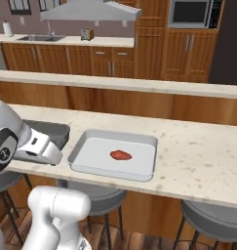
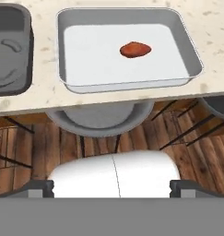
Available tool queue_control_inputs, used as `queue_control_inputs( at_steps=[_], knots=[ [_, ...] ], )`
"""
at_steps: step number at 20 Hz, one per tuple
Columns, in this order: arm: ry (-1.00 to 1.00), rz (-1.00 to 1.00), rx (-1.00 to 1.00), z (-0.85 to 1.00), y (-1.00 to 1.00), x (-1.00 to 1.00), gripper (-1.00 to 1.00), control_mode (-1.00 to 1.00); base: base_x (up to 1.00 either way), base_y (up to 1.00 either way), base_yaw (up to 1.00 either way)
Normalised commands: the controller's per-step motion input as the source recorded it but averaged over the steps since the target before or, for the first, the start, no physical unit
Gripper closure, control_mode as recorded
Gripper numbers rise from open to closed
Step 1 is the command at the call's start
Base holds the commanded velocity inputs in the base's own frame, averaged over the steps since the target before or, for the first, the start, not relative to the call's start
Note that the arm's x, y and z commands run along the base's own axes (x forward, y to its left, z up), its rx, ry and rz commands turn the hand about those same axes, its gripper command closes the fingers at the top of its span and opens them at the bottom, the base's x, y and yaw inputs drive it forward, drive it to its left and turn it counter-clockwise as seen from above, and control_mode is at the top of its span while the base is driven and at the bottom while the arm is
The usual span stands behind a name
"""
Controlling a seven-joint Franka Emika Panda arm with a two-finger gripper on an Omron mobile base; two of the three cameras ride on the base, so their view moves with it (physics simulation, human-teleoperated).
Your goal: Place the cold items (lime and sweet potato) from the fridge in one tupperware on the dining counter. Place the warm items (hot dog and kebab skewer) in the stove area in another tupperware.
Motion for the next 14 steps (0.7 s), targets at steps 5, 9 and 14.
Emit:
queue_control_inputs(
  at_steps=[5, 9, 14],
  knots=[
    [0.0, 0.0, 0.0, 0.0, 0.0, 0.0, -1.0, 1.0, -0.46, 0.99, 0.4],
    [0.0, 0.0, 0.0, 0.0, 0.0, 0.0, -1.0, 1.0, -0.24, 1.0, 0.57],
    [0.0, 0.0, 0.0, 0.0, 0.0, 0.0, -1.0, 1.0, 0.0, 1.0, 0.61]
  ],
)
